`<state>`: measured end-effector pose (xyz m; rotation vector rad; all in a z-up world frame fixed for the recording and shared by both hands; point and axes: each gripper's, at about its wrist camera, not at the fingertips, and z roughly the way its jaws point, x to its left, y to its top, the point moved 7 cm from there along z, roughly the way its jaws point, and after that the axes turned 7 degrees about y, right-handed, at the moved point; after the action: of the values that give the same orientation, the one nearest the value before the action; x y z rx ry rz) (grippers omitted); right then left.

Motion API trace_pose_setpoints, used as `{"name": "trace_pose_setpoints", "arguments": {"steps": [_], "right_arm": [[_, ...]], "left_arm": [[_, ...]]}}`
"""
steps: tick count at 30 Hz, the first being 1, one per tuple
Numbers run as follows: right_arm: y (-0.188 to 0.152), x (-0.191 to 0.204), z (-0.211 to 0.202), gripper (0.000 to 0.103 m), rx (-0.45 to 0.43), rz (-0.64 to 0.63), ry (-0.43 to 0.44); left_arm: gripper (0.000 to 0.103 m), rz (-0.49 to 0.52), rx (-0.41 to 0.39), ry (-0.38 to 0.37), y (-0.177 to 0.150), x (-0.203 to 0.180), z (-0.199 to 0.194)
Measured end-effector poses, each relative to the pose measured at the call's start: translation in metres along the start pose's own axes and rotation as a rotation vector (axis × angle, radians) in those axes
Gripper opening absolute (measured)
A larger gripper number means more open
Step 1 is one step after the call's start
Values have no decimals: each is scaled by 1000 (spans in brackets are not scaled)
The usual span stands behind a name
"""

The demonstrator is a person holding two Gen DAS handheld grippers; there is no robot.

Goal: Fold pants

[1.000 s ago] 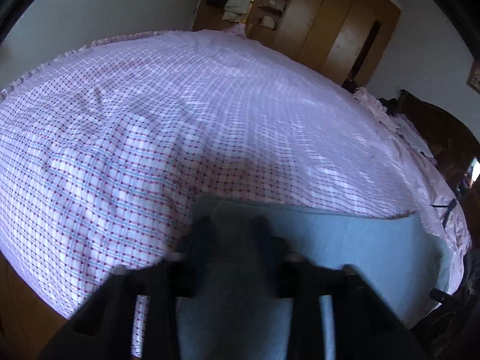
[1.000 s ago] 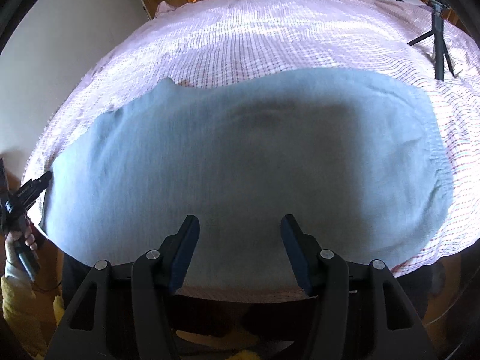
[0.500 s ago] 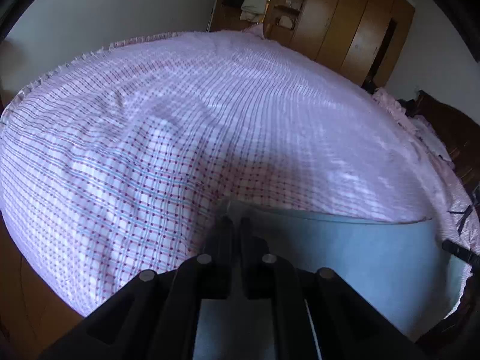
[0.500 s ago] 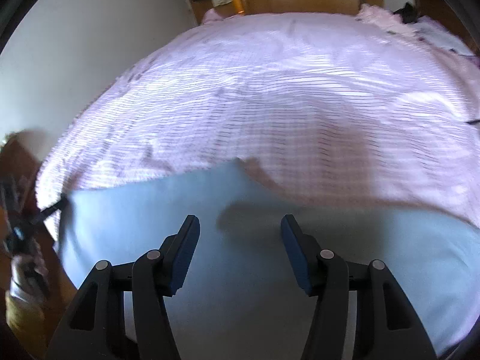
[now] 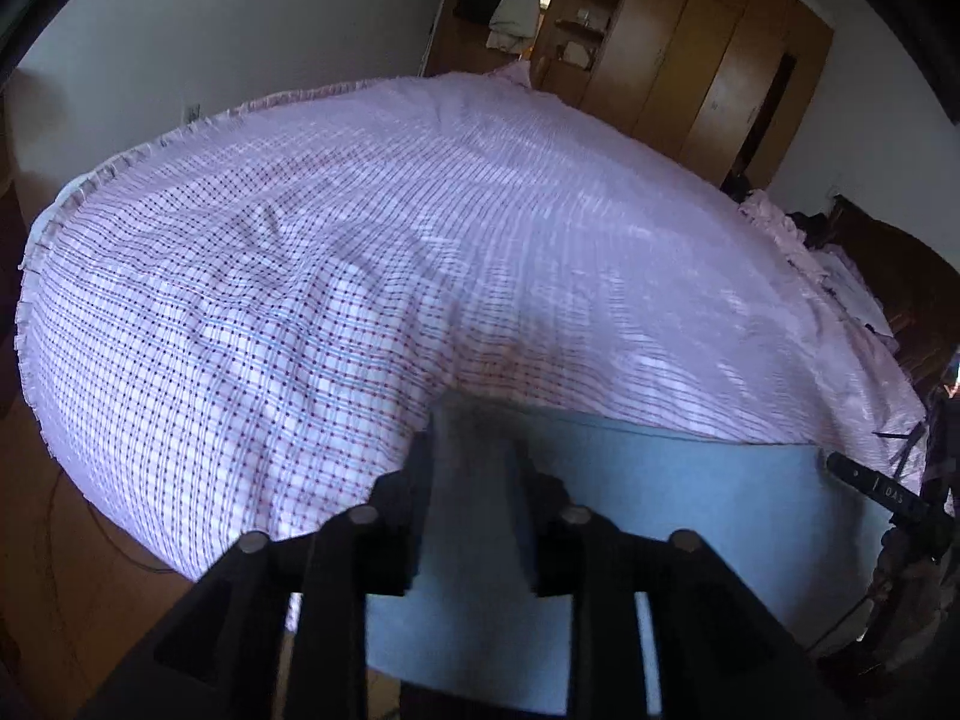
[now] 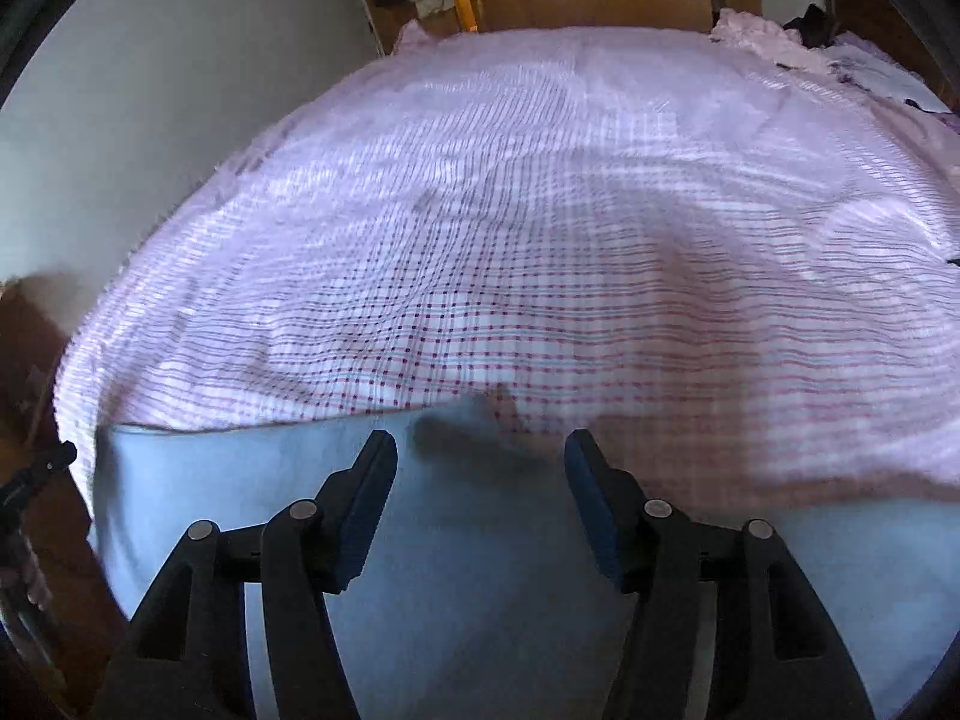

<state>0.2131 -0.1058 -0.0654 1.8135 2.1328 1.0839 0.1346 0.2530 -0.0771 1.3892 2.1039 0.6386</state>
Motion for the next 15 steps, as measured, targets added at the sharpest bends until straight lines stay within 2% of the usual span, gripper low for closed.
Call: {"name": "trace_pose_setpoints", "arguments": {"steps": [3, 7, 10, 13, 15], "right_arm": [[-13, -2, -23, 53, -7, -8, -15], [-38, -11, -44, 53, 8, -27, -61], [-44, -19, -37, 53, 38, -33, -85], [-42, -27, -18, 53, 64, -8, -74], [-37, -32, -2, 53, 63, -14, -97]], "left_arm": [[28, 31, 7, -25, -10, -16, -9], [28, 62, 48, -72, -19, -42, 2], [28, 86, 60, -62, -20, -54, 25], [28, 91, 93, 13, -17, -50, 55], [29, 65, 115, 9, -16, -48, 68]]}}
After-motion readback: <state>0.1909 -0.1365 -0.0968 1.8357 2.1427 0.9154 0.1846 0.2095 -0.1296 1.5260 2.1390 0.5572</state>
